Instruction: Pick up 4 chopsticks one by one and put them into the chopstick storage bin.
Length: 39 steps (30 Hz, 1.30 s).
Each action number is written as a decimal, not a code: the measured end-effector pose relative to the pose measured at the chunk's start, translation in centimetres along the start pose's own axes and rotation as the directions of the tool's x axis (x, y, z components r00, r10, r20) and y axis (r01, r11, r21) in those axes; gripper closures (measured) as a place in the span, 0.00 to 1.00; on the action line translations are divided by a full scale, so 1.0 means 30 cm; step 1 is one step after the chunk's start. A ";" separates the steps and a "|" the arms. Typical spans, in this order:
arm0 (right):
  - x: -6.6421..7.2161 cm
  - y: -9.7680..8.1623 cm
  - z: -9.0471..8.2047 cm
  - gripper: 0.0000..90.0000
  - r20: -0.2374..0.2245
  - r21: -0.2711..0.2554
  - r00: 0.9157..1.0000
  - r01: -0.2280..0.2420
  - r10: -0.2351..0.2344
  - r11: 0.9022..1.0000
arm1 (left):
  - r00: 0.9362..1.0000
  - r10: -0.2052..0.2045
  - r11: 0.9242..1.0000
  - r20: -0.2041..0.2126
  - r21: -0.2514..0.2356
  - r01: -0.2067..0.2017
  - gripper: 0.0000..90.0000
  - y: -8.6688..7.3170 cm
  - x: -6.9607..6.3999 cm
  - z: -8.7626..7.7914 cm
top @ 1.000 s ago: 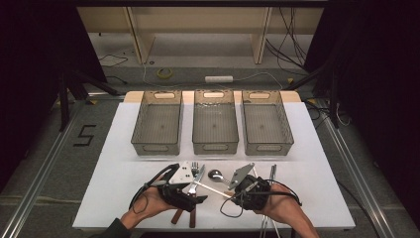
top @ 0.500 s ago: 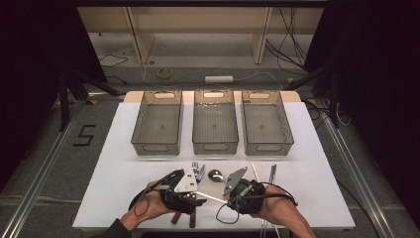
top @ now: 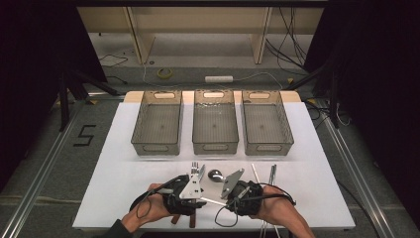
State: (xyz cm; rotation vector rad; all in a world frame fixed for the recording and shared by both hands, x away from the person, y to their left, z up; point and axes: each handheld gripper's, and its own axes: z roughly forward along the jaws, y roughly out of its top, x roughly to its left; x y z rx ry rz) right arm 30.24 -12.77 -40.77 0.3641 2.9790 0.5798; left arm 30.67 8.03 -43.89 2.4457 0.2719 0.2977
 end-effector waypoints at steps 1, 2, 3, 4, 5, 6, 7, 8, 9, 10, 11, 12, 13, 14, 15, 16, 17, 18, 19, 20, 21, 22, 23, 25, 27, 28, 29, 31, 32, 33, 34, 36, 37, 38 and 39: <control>0.001 0.001 0.000 0.95 -0.004 0.004 1.000 0.002 -0.002 1.000 | 1.000 0.003 1.000 0.004 0.006 -0.003 0.68 0.000 0.000 0.001; 0.001 0.001 0.000 0.95 -0.008 0.004 1.000 0.006 -0.006 1.000 | 1.000 0.007 1.000 0.007 0.011 -0.007 0.70 0.000 0.000 0.001; 0.002 0.002 0.001 0.95 -0.009 0.007 1.000 0.011 -0.011 1.000 | 1.000 0.009 1.000 0.009 0.013 -0.009 0.71 0.000 0.000 0.002; 0.002 0.002 0.001 0.95 -0.010 0.008 1.000 0.013 -0.013 1.000 | 1.000 0.009 1.000 0.016 0.015 -0.009 0.72 -0.001 0.000 0.002; 0.002 0.002 0.002 0.95 -0.013 0.009 1.000 0.018 -0.018 1.000 | 1.000 0.009 1.000 0.021 0.018 -0.009 0.73 -0.001 0.000 0.003; 0.002 0.002 0.002 0.95 -0.014 0.009 1.000 0.021 -0.021 1.000 | 1.000 0.012 1.000 0.024 0.023 -0.013 0.74 -0.001 -0.001 0.003; 0.002 0.002 0.002 0.95 -0.013 0.010 1.000 0.024 -0.024 1.000 | 0.999 0.016 0.999 0.029 0.031 -0.017 0.75 0.000 -0.001 0.004; 0.003 0.003 0.003 0.95 -0.013 0.010 1.000 0.024 -0.024 1.000 | 0.999 0.016 0.999 0.035 0.036 -0.017 0.75 -0.001 -0.001 0.005; 0.004 0.003 0.003 0.95 -0.016 0.009 1.000 0.027 -0.027 1.000 | 0.999 0.018 0.999 0.041 0.040 -0.020 0.76 -0.001 -0.001 0.006; 0.005 0.002 0.003 0.95 -0.019 0.011 0.999 0.037 -0.037 0.999 | 0.999 0.019 0.999 0.045 0.043 -0.021 0.77 0.000 -0.002 0.007; 0.005 0.002 0.003 0.95 -0.019 0.011 0.999 0.037 -0.037 0.999 | 0.998 0.022 0.999 0.053 0.048 -0.024 0.77 0.000 -0.004 0.007; 0.007 0.001 0.003 0.95 -0.021 0.009 0.999 0.040 -0.040 0.999 | 0.998 0.026 0.998 0.056 0.049 -0.029 0.79 0.001 -0.005 0.007; 0.007 0.001 0.003 0.95 -0.021 0.009 0.999 0.040 -0.040 0.999 | 0.997 0.031 0.998 0.065 0.054 -0.034 0.79 0.001 -0.004 0.006; 0.005 0.000 0.003 0.95 -0.023 0.006 0.998 0.055 -0.054 0.998 | 0.997 0.034 0.998 0.073 0.059 -0.039 0.79 0.001 -0.005 0.005; 0.005 -0.001 0.002 0.95 -0.029 0.004 0.998 0.060 -0.060 0.998 | 0.996 0.037 0.997 0.077 0.058 -0.042 0.80 0.001 -0.007 0.005; 0.004 -0.002 0.001 0.95 -0.033 0.001 0.998 0.060 -0.060 0.998 | 0.996 0.048 0.997 0.081 0.061 -0.053 0.81 0.002 -0.010 0.004; 0.002 -0.005 0.000 0.95 -0.037 -0.003 0.997 0.070 -0.070 0.998 | 0.995 0.061 0.996 0.084 0.062 -0.066 0.82 0.002 -0.013 0.003; -0.001 -0.008 0.001 0.95 -0.045 -0.007 0.996 0.075 -0.075 0.997 | 0.994 0.069 0.995 0.085 0.063 -0.074 0.83 0.003 -0.016 0.004; -0.004 -0.010 0.001 0.94 -0.051 -0.012 0.996 0.075 -0.075 0.997 | 0.993 0.076 0.994 0.095 0.068 -0.082 0.83 0.002 -0.017 0.005; -0.006 -0.013 0.001 0.94 -0.054 -0.016 0.996 0.076 -0.077 0.997 | 0.991 0.080 0.994 0.106 0.070 -0.088 0.85 0.001 -0.021 0.008; -0.009 -0.015 0.000 0.93 -0.064 -0.019 0.995 0.078 -0.079 0.997 | 0.989 0.089 0.992 0.116 0.074 -0.098 0.86 0.001 -0.026 0.010; -0.012 -0.017 -0.003 0.91 -0.060 -0.020 0.996 0.067 -0.068 0.998 | 0.988 0.092 0.992 0.128 0.074 -0.102 0.88 0.001 -0.033 0.013; -0.019 -0.018 -0.005 0.90 -0.055 -0.029 0.997 0.058 -0.059 0.998 | 0.985 0.099 0.991 0.139 0.076 -0.110 0.90 0.002 -0.038 0.013; -0.035 -0.023 -0.013 0.85 -0.054 -0.043 0.998 0.025 -0.027 0.999 | 0.985 0.103 0.990 0.141 0.080 -0.115 0.91 0.006 -0.043 0.013; -0.048 -0.030 -0.027 0.79 -0.055 -0.056 0.998 -0.014 0.011 0.998 | 0.984 0.102 0.990 0.148 0.086 -0.116 0.91 0.004 -0.041 0.014; -0.054 -0.034 -0.035 0.75 -0.047 -0.074 0.998 -0.033 0.030 0.997 | 0.984 0.095 0.990 0.149 0.086 -0.109 0.91 0.002 -0.041 0.016; -0.059 -0.037 -0.044 0.71 -0.044 -0.096 0.997 -0.066 0.062 0.993 | 0.985 0.093 0.990 0.145 0.091 -0.107 0.92 0.001 -0.039 0.016; -0.068 -0.044 -0.065 0.66 -0.035 -0.140 0.994 -0.109 0.105 0.984 | 0.989 0.078 0.992 0.129 0.090 -0.090 0.92 0.001 -0.035 0.014; -0.070 -0.047 -0.074 0.62 -0.029 -0.157 0.992 -0.124 0.121 0.980 | 0.990 0.069 0.993 0.119 0.088 -0.080 0.92 0.000 -0.030 0.012; -0.072 -0.050 -0.081 0.58 -0.020 -0.173 0.990 -0.144 0.143 0.974 | 0.992 0.055 0.994 0.111 0.086 -0.065 0.92 -0.002 -0.026 0.011; -0.075 -0.054 -0.088 0.56 -0.008 -0.193 0.987 -0.158 0.160 0.968 | 0.994 0.047 0.995 0.102 0.086 -0.056 0.92 -0.005 -0.021 0.008; -0.079 -0.064 -0.102 0.51 0.011 -0.229 0.979 -0.193 0.201 0.954 | 0.996 0.026 0.996 0.087 0.082 -0.033 0.92 -0.010 -0.009 0.002; -0.087 -0.078 -0.110 0.48 0.022 -0.275 0.972 -0.217 0.232 0.936 | 0.997 0.014 0.997 0.077 0.080 -0.020 0.92 -0.012 -0.004 -0.001; -0.087 -0.078 -0.110 0.48 0.022 -0.275 0.972 -0.217 0.232 0.936 | 0.998 0.000 0.997 0.066 0.078 -0.005 0.92 -0.015 0.002 -0.005; -0.092 -0.094 -0.118 0.45 0.038 -0.300 0.962 -0.245 0.269 0.922 | 0.998 -0.011 0.997 0.054 0.078 0.007 0.92 -0.017 0.009 -0.009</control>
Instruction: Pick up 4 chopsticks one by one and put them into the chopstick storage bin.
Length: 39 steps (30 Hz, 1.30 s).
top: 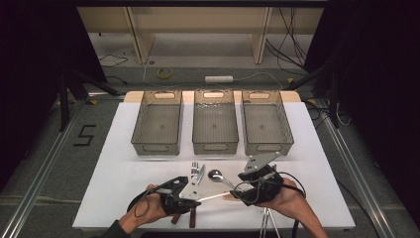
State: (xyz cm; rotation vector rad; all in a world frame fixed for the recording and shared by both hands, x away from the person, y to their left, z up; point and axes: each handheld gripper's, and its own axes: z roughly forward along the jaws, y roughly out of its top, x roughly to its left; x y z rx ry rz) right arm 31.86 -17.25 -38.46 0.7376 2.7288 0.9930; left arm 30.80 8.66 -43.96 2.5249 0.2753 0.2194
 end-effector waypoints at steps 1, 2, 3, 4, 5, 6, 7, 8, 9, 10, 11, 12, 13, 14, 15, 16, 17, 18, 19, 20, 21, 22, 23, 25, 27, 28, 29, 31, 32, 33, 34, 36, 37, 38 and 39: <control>0.000 0.000 0.000 0.45 0.000 0.000 1.000 0.000 0.000 1.000 | 1.000 -0.018 1.000 -0.006 -0.008 0.018 0.92 -0.003 0.005 -0.003; -0.004 -0.006 -0.004 0.43 0.018 -0.008 1.000 -0.010 0.010 1.000 | 0.999 -0.038 0.999 -0.014 -0.016 0.037 0.92 -0.006 0.012 -0.008; -0.007 -0.013 -0.008 0.42 0.030 -0.011 0.999 -0.018 0.018 1.000 | 0.998 -0.060 0.998 -0.023 -0.023 0.059 0.92 -0.009 0.019 -0.013; -0.010 -0.022 -0.011 0.41 0.043 -0.019 0.999 -0.029 0.030 0.999 | 0.996 -0.077 0.997 -0.036 -0.028 0.076 0.92 -0.012 0.026 -0.018; -0.012 -0.032 -0.015 0.39 0.058 -0.025 0.997 -0.043 0.044 0.999 | 0.995 -0.089 0.996 -0.045 -0.031 0.088 0.92 -0.015 0.035 -0.024; -0.014 -0.042 -0.017 0.39 0.069 -0.030 0.996 -0.056 0.058 0.998 | 0.993 -0.108 0.994 -0.054 -0.036 0.107 0.92 -0.018 0.041 -0.029; -0.017 -0.053 -0.019 0.37 0.080 -0.030 0.994 -0.066 0.068 0.997 | 0.990 -0.124 0.992 -0.061 -0.042 0.122 0.92 -0.021 0.047 -0.035; -0.019 -0.064 -0.019 0.37 0.090 -0.033 0.993 -0.078 0.081 0.996 | 0.989 -0.134 0.990 -0.069 -0.047 0.131 0.92 -0.024 0.053 -0.041; -0.022 -0.075 -0.020 0.37 0.100 -0.033 0.991 -0.092 0.094 0.995 | 0.986 -0.146 0.988 -0.077 -0.057 0.142 0.92 -0.028 0.058 -0.045; -0.026 -0.086 -0.018 0.37 0.105 -0.032 0.988 -0.107 0.110 0.994 | 0.983 -0.161 0.986 -0.089 -0.062 0.156 0.92 -0.030 0.063 -0.050; -0.030 -0.098 -0.016 0.36 0.112 -0.030 0.986 -0.119 0.122 0.992 | 0.980 -0.175 0.983 -0.099 -0.067 0.169 0.92 -0.033 0.068 -0.053; -0.033 -0.110 -0.014 0.36 0.125 -0.029 0.983 -0.129 0.132 0.991 | 0.977 -0.181 0.982 -0.110 -0.069 0.175 0.92 -0.036 0.074 -0.057; -0.036 -0.121 -0.011 0.36 0.133 -0.027 0.980 -0.143 0.146 0.989 | 0.974 -0.194 0.979 -0.115 -0.077 0.186 0.92 -0.039 0.080 -0.061; -0.039 -0.132 -0.009 0.36 0.138 -0.023 0.978 -0.154 0.155 0.988 | 0.971 -0.208 0.976 -0.121 -0.085 0.199 0.92 -0.042 0.085 -0.064; -0.041 -0.142 -0.007 0.36 0.142 -0.017 0.977 -0.161 0.161 0.987 | 0.968 -0.216 0.975 -0.132 -0.090 0.205 0.92 -0.045 0.091 -0.067; -0.041 -0.152 -0.005 0.36 0.151 -0.014 0.974 -0.168 0.168 0.986 | 0.963 -0.231 0.971 -0.139 -0.096 0.219 0.92 -0.048 0.095 -0.071; -0.042 -0.160 -0.004 0.36 0.157 -0.010 0.972 -0.176 0.175 0.984 | 0.959 -0.241 0.968 -0.146 -0.102 0.228 0.92 -0.051 0.100 -0.074; -0.042 -0.167 -0.002 0.36 0.162 -0.006 0.970 -0.181 0.180 0.983 | 0.955 -0.255 0.964 -0.149 -0.110 0.241 0.92 -0.054 0.104 -0.077; -0.042 -0.174 -0.002 0.35 0.169 -0.005 0.969 -0.182 0.180 0.983 | 0.952 -0.262 0.963 -0.156 -0.112 0.247 0.92 -0.056 0.109 -0.081; -0.041 -0.180 -0.002 0.34 0.174 -0.006 0.967 -0.188 0.186 0.982 | 0.949 -0.271 0.960 -0.161 -0.117 0.254 0.92 -0.058 0.114 -0.085; -0.041 -0.185 -0.001 0.33 0.177 -0.007 0.965 -0.195 0.193 0.981 | 0.944 -0.284 0.956 -0.168 -0.126 0.265 0.92 -0.060 0.116 -0.088; -0.041 -0.190 -0.002 0.33 0.183 -0.003 0.963 -0.201 0.198 0.980 | 0.942 -0.289 0.954 -0.171 -0.128 0.269 0.92 -0.062 0.121 -0.092; -0.041 -0.194 -0.002 0.32 0.189 -0.002 0.962 -0.202 0.199 0.979 | 0.938 -0.298 0.951 -0.175 -0.136 0.277 0.92 -0.064 0.124 -0.096; -0.040 -0.204 -0.003 0.32 0.192 -0.002 0.958 -0.215 0.211 0.977 | 0.932 -0.313 0.946 -0.182 -0.145 0.290 0.92 -0.067 0.133 -0.103; -0.038 -0.213 -0.001 0.32 0.195 -0.006 0.957 -0.220 0.217 0.976 | 0.923 -0.332 0.939 -0.193 -0.158 0.305 0.92 -0.070 0.142 -0.109; -0.036 -0.216 -0.001 0.32 0.198 -0.004 0.956 -0.221 0.217 0.975 | 0.921 -0.338 0.937 -0.196 -0.162 0.309 0.92 -0.072 0.147 -0.113; -0.033 -0.219 0.000 0.32 0.198 -0.007 0.955 -0.226 0.223 0.974 | 0.917 -0.344 0.934 -0.199 -0.167 0.315 0.92 -0.074 0.154 -0.117; -0.028 -0.226 -0.001 0.32 0.200 -0.010 0.954 -0.226 0.223 0.974 | 0.910 -0.362 0.927 -0.201 -0.177 0.330 0.92 -0.078 0.167 -0.128; -0.028 -0.226 -0.001 0.32 0.200 -0.010 0.954 -0.226 0.223 0.974 | 0.907 -0.369 0.925 -0.205 -0.181 0.335 0.92 -0.080 0.174 -0.134; -0.026 -0.228 0.000 0.32 0.200 -0.010 0.954 -0.226 0.223 0.974 | 0.904 -0.372 0.923 -0.210 -0.183 0.338 0.92 -0.084 0.182 -0.142; -0.024 -0.230 0.001 0.32 0.200 -0.007 0.954 -0.227 0.223 0.974 | 0.899 -0.381 0.919 -0.214 -0.191 0.345 0.92 -0.088 0.190 -0.149; -0.019 -0.235 0.004 0.32 0.199 0.001 0.953 -0.232 0.227 0.973 | 0.888 -0.401 0.911 -0.226 -0.202 0.360 0.92 -0.099 0.209 -0.163; -0.017 -0.237 0.006 0.33 0.200 0.004 0.953 -0.233 0.227 0.973 | 0.882 -0.411 0.906 -0.232 -0.208 0.368 0.92 -0.104 0.220 -0.170; -0.016 -0.239 0.007 0.33 0.201 0.006 0.953 -0.234 0.228 0.972 | 0.876 -0.419 0.903 -0.238 -0.213 0.374 0.92 -0.109 0.232 -0.177; -0.015 -0.241 0.006 0.33 0.202 0.007 0.953 -0.234 0.228 0.972 | 0.870 -0.428 0.899 -0.244 -0.219 0.380 0.92 -0.114 0.244 -0.184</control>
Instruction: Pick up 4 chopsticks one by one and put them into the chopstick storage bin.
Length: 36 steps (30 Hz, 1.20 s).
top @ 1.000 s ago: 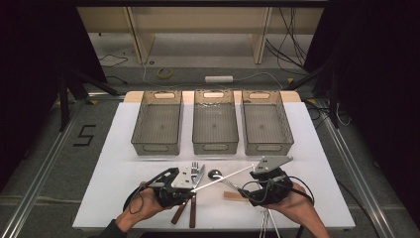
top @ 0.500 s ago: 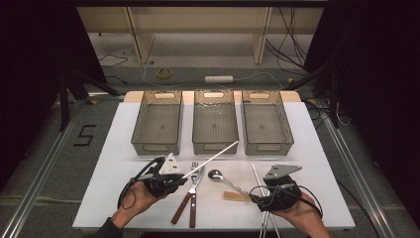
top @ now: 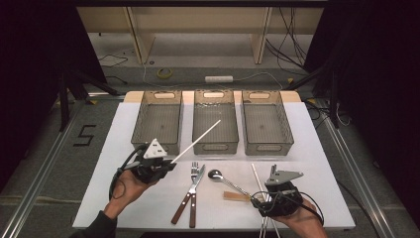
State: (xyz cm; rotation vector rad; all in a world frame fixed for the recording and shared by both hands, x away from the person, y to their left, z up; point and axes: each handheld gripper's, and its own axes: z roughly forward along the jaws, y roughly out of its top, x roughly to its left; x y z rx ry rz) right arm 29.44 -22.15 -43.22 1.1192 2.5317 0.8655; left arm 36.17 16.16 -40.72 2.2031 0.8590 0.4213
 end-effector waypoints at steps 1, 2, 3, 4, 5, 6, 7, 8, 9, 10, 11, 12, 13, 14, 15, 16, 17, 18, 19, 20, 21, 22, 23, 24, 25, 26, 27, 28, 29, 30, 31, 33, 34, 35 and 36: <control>-0.001 -0.002 -0.001 0.33 0.001 -0.001 1.000 0.001 -0.001 1.000 | 1.000 -0.014 1.000 -0.007 -0.007 0.013 0.92 0.002 0.014 -0.002; 0.000 -0.003 -0.002 0.33 0.002 -0.003 1.000 -0.001 0.001 1.000 | 1.000 -0.025 1.000 -0.014 -0.011 0.025 0.92 0.005 0.028 -0.005; -0.002 -0.005 -0.005 0.34 0.002 -0.005 1.000 0.001 -0.001 1.000 | 0.999 -0.036 0.999 -0.022 -0.015 0.035 0.92 0.008 0.041 -0.006; -0.002 -0.006 -0.007 0.34 0.003 -0.008 1.000 -0.001 0.001 1.000 | 0.998 -0.045 0.999 -0.032 -0.021 0.045 0.92 0.010 0.054 -0.006; -0.002 -0.008 -0.008 0.34 0.004 -0.009 1.000 -0.003 0.003 1.000 | 0.998 -0.056 0.998 -0.040 -0.024 0.055 0.92 0.013 0.068 -0.006; -0.003 -0.010 -0.009 0.34 0.005 -0.009 1.000 -0.004 0.004 1.000 | 0.997 -0.066 0.998 -0.048 -0.028 0.064 0.92 0.016 0.082 -0.006; -0.002 -0.012 -0.010 0.34 0.006 -0.007 1.000 -0.007 0.007 1.000 | 0.995 -0.078 0.996 -0.058 -0.036 0.076 0.92 0.019 0.096 -0.005; -0.002 -0.014 -0.010 0.33 0.007 -0.008 1.000 -0.007 0.007 1.000 | 0.994 -0.090 0.995 -0.068 -0.041 0.088 0.92 0.022 0.111 -0.004; -0.002 -0.016 -0.008 0.33 0.007 -0.009 1.000 -0.004 0.004 1.000 | 0.992 -0.103 0.994 -0.077 -0.048 0.099 0.92 0.025 0.126 -0.003; -0.001 -0.018 -0.007 0.33 0.007 -0.007 1.000 -0.005 0.005 1.000 | 0.990 -0.117 0.992 -0.079 -0.051 0.113 0.92 0.028 0.143 -0.003; 0.001 -0.019 -0.005 0.33 0.005 -0.005 1.000 -0.004 0.004 1.000 | 0.988 -0.130 0.991 -0.084 -0.053 0.126 0.92 0.031 0.160 -0.002; 0.004 -0.020 -0.004 0.33 0.004 -0.003 1.000 -0.007 0.007 1.000 | 0.985 -0.144 0.988 -0.094 -0.061 0.139 0.92 0.034 0.176 -0.001; 0.005 -0.021 -0.003 0.33 0.006 -0.004 1.000 -0.007 0.007 1.000 | 0.981 -0.164 0.985 -0.099 -0.070 0.158 0.92 0.037 0.189 0.002; 0.006 -0.022 -0.003 0.33 0.006 -0.010 1.000 -0.004 0.004 1.000 | 0.980 -0.171 0.984 -0.104 -0.068 0.164 0.92 0.039 0.204 0.003; 0.007 -0.023 -0.004 0.32 0.008 -0.011 1.000 -0.009 0.009 1.000 | 0.977 -0.180 0.982 -0.111 -0.071 0.173 0.92 0.040 0.218 0.006; 0.006 -0.024 -0.005 0.32 0.006 -0.014 1.000 -0.008 0.008 1.000 | 0.975 -0.189 0.981 -0.114 -0.070 0.182 0.92 0.041 0.230 0.011; 0.006 -0.025 -0.006 0.32 0.007 -0.018 1.000 -0.012 0.012 1.000 | 0.973 -0.198 0.979 -0.119 -0.069 0.191 0.92 0.042 0.242 0.017; 0.006 -0.027 -0.006 0.32 0.008 -0.019 1.000 -0.017 0.017 1.000 | 0.972 -0.201 0.979 -0.121 -0.065 0.195 0.92 0.042 0.253 0.023; 0.005 -0.028 -0.006 0.32 0.008 -0.019 1.000 -0.017 0.017 1.000 | 0.969 -0.216 0.976 -0.123 -0.065 0.209 0.92 0.044 0.261 0.029; 0.005 -0.029 -0.005 0.32 0.008 -0.018 1.000 -0.018 0.018 1.000 | 0.968 -0.219 0.975 -0.126 -0.065 0.212 0.92 0.046 0.271 0.036; 0.005 -0.030 -0.004 0.32 0.008 -0.016 1.000 -0.018 0.018 1.000 | 0.966 -0.223 0.974 -0.130 -0.061 0.216 0.92 0.049 0.279 0.042; 0.005 -0.031 -0.004 0.32 0.007 -0.016 1.000 -0.017 0.018 1.000 | 0.964 -0.231 0.973 -0.134 -0.061 0.224 0.92 0.053 0.287 0.046; 0.005 -0.031 -0.004 0.32 0.007 -0.016 1.000 -0.018 0.018 1.000 | 0.962 -0.237 0.971 -0.135 -0.061 0.231 0.92 0.057 0.295 0.050; 0.005 -0.032 -0.004 0.32 0.006 -0.016 1.000 -0.018 0.018 1.000 | 0.961 -0.241 0.970 -0.138 -0.059 0.235 0.92 0.062 0.303 0.053; 0.005 -0.032 -0.005 0.32 0.006 -0.016 1.000 -0.019 0.019 1.000 | 0.960 -0.244 0.970 -0.139 -0.057 0.238 0.92 0.067 0.311 0.055; 0.006 -0.033 -0.005 0.32 0.005 -0.016 1.000 -0.020 0.020 1.000 | 0.957 -0.251 0.968 -0.143 -0.060 0.244 0.92 0.073 0.318 0.057; 0.005 -0.034 -0.005 0.32 0.004 -0.015 1.000 -0.020 0.020 1.000 | 0.957 -0.253 0.967 -0.144 -0.056 0.247 0.92 0.078 0.325 0.059; 0.005 -0.034 -0.004 0.32 0.003 -0.015 1.000 -0.020 0.020 1.000 | 0.956 -0.253 0.967 -0.150 -0.050 0.249 0.92 0.084 0.331 0.061; 0.005 -0.035 -0.004 0.32 0.003 -0.014 1.000 -0.020 0.020 1.000 | 0.954 -0.258 0.966 -0.155 -0.050 0.253 0.92 0.088 0.339 0.063; 0.005 -0.035 -0.003 0.32 0.002 -0.013 1.000 -0.020 0.020 1.000 | 0.953 -0.259 0.966 -0.158 -0.046 0.255 0.92 0.093 0.346 0.065; 0.006 -0.035 -0.001 0.32 0.003 -0.014 1.000 -0.022 0.023 1.000 | 0.951 -0.261 0.965 -0.163 -0.046 0.257 0.92 0.096 0.354 0.068; 0.007 -0.036 0.000 0.32 0.001 -0.008 1.000 -0.018 0.018 1.000 | 0.947 -0.274 0.962 -0.170 -0.050 0.269 0.92 0.100 0.367 0.075; 0.007 -0.036 0.001 0.32 -0.001 -0.007 1.000 -0.016 0.016 1.000 | 0.945 -0.282 0.960 -0.169 -0.050 0.277 0.92 0.100 0.376 0.080; 0.007 -0.036 0.001 0.32 -0.002 -0.005 1.000 -0.016 0.016 1.000 | 0.942 -0.286 0.958 -0.173 -0.046 0.283 0.92 0.100 0.384 0.085; 0.008 -0.036 0.002 0.32 -0.002 -0.006 1.000 -0.016 0.016 1.000 | 0.940 -0.290 0.957 -0.178 -0.039 0.288 0.92 0.098 0.392 0.091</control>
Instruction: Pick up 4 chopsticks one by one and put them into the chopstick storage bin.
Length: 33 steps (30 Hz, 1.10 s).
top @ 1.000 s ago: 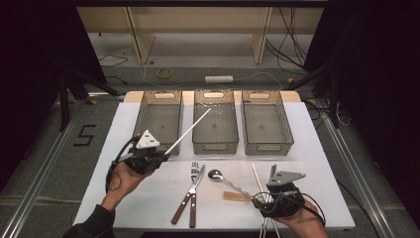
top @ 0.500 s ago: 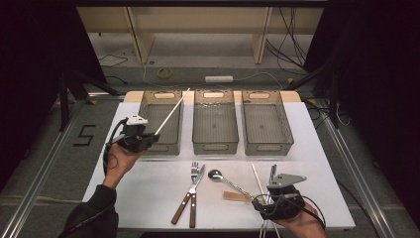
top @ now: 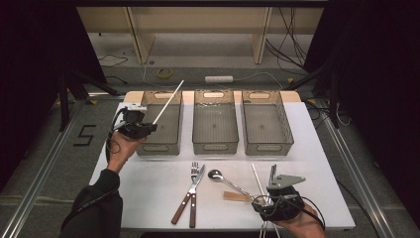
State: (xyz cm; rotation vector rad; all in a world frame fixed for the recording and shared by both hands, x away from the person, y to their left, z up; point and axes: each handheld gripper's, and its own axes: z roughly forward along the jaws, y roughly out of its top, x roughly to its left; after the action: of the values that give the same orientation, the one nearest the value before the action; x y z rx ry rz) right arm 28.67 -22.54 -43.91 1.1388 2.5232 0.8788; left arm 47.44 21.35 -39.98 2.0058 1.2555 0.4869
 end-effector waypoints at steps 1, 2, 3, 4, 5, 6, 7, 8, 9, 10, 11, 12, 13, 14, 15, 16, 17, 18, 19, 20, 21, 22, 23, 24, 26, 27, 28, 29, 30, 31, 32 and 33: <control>0.000 0.000 0.000 0.32 0.000 0.000 1.000 -0.001 0.001 1.000 | 1.000 -0.003 1.000 -0.006 0.006 0.003 0.92 0.000 0.007 0.009; 0.000 0.000 -0.001 0.32 0.001 0.001 1.000 0.000 0.000 1.000 | 1.000 -0.009 1.000 -0.011 0.010 0.009 0.92 0.000 0.014 0.016; 0.000 0.000 -0.001 0.32 0.002 -0.001 1.000 -0.002 0.002 1.000 | 1.000 -0.022 1.000 -0.013 0.011 0.023 0.92 -0.001 0.020 0.023; -0.001 0.000 -0.002 0.32 0.004 -0.005 1.000 0.000 0.000 1.000 | 1.000 -0.028 0.999 -0.013 0.016 0.029 0.92 -0.002 0.027 0.028; -0.002 0.000 -0.003 0.32 0.004 -0.008 1.000 -0.001 0.001 1.000 | 0.999 -0.036 0.999 -0.017 0.018 0.036 0.92 -0.003 0.033 0.033; -0.002 0.000 -0.003 0.32 0.004 -0.009 1.000 -0.002 0.002 1.000 | 0.999 -0.043 0.999 -0.019 0.024 0.044 0.92 -0.005 0.038 0.040; -0.002 0.000 -0.003 0.32 0.005 -0.009 1.000 -0.003 0.003 1.000 | 0.999 -0.050 0.998 -0.023 0.029 0.050 0.92 -0.006 0.042 0.046; -0.002 0.000 -0.004 0.32 0.004 -0.009 1.000 -0.006 0.006 1.000 | 0.998 -0.051 0.998 -0.027 0.033 0.052 0.92 -0.007 0.046 0.051; -0.002 0.000 -0.004 0.32 0.004 -0.009 1.000 -0.005 0.005 1.000 | 0.998 -0.054 0.998 -0.031 0.039 0.055 0.92 -0.006 0.050 0.056; -0.002 0.000 -0.003 0.32 0.004 -0.010 1.000 -0.003 0.004 1.000 | 0.998 -0.057 0.997 -0.032 0.042 0.058 0.92 -0.006 0.052 0.059; -0.002 0.000 -0.003 0.32 0.004 -0.009 1.000 -0.002 0.002 1.000 | 0.998 -0.059 0.997 -0.036 0.042 0.060 0.91 -0.006 0.053 0.062; -0.002 0.000 -0.002 0.32 0.004 -0.009 1.000 -0.002 0.002 1.000 | 0.997 -0.060 0.997 -0.039 0.048 0.062 0.91 -0.006 0.055 0.066; -0.002 0.000 -0.002 0.32 0.004 -0.008 1.000 -0.001 0.001 1.000 | 0.997 -0.061 0.996 -0.043 0.055 0.063 0.91 -0.005 0.057 0.069; -0.001 0.000 -0.002 0.32 0.003 -0.007 1.000 0.000 0.000 1.000 | 0.997 -0.066 0.996 -0.048 0.056 0.069 0.91 -0.005 0.058 0.073; -0.001 0.000 -0.002 0.32 0.003 -0.007 1.000 0.000 0.000 1.000 | 0.997 -0.065 0.996 -0.052 0.061 0.068 0.91 -0.005 0.059 0.075; -0.001 0.000 -0.002 0.32 0.002 -0.006 1.000 0.000 0.000 1.000 | 0.996 -0.066 0.995 -0.055 0.065 0.069 0.91 -0.005 0.060 0.077; -0.002 0.000 -0.002 0.32 0.001 -0.005 1.000 0.000 0.000 1.000 | 0.996 -0.068 0.995 -0.058 0.068 0.072 0.91 -0.007 0.061 0.079; -0.001 0.000 -0.002 0.32 0.000 -0.005 1.000 -0.001 0.001 1.000 | 0.996 -0.073 0.994 -0.059 0.073 0.077 0.91 -0.009 0.062 0.082; -0.001 -0.001 -0.002 0.32 0.000 -0.005 1.000 0.000 0.000 1.000 | 0.995 -0.074 0.994 -0.061 0.079 0.079 0.91 -0.012 0.063 0.084; -0.001 0.000 -0.002 0.32 -0.001 -0.005 1.000 0.000 0.000 1.000 | 0.995 -0.077 0.993 -0.064 0.083 0.082 0.91 -0.016 0.063 0.088; 0.000 0.000 -0.002 0.32 -0.001 -0.005 1.000 0.002 -0.002 1.000 | 0.994 -0.081 0.992 -0.070 0.087 0.087 0.91 -0.019 0.065 0.092; 0.000 0.000 -0.003 0.32 -0.002 -0.006 1.000 0.002 -0.002 1.000 | 0.993 -0.089 0.991 -0.075 0.089 0.095 0.91 -0.022 0.067 0.096; 0.000 0.000 -0.003 0.32 -0.001 -0.007 1.000 0.000 0.000 1.000 | 0.992 -0.098 0.991 -0.081 0.087 0.105 0.91 -0.025 0.070 0.100; 0.000 0.000 -0.003 0.32 0.000 -0.007 1.000 0.001 -0.001 1.000 | 0.991 -0.105 0.990 -0.082 0.089 0.112 0.91 -0.027 0.073 0.101; 0.000 0.000 -0.004 0.32 -0.001 -0.006 1.000 0.000 0.000 1.000 | 0.990 -0.113 0.990 -0.078 0.079 0.119 0.88 -0.029 0.074 0.099; 0.000 0.000 -0.004 0.32 -0.001 -0.005 1.000 0.000 0.000 1.000 | 0.989 -0.121 0.990 -0.080 0.067 0.127 0.83 -0.028 0.073 0.096; -0.001 0.000 -0.004 0.32 -0.001 -0.005 1.000 -0.002 0.002 1.000 | 0.990 -0.121 0.990 -0.077 0.063 0.126 0.79 -0.025 0.073 0.090; -0.001 0.000 -0.004 0.32 0.000 -0.005 1.000 -0.002 0.002 1.000 | 0.989 -0.131 0.989 -0.070 0.053 0.135 0.75 -0.023 0.071 0.084; -0.002 0.000 -0.005 0.32 0.000 -0.005 1.000 -0.003 0.003 1.000 | 0.989 -0.139 0.989 -0.060 0.045 0.142 0.72 -0.022 0.069 0.078; -0.001 0.000 -0.006 0.32 0.000 -0.004 1.000 -0.003 0.003 1.000 | 0.989 -0.137 0.989 -0.053 0.040 0.139 0.68 -0.020 0.065 0.071; -0.001 0.001 -0.007 0.32 0.002 -0.003 1.000 -0.004 0.004 1.000 | 0.989 -0.138 0.990 -0.044 0.037 0.140 0.64 -0.020 0.059 0.065; -0.002 0.000 -0.009 0.32 0.003 -0.003 1.000 -0.002 0.002 1.000 | 0.990 -0.136 0.990 -0.035 0.031 0.138 0.59 -0.021 0.053 0.057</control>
State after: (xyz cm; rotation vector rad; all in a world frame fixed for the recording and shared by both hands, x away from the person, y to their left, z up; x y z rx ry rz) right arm 28.60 -22.70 -43.69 1.1405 2.5186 0.8804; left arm 48.88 22.30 -41.68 1.9301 1.4193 0.4363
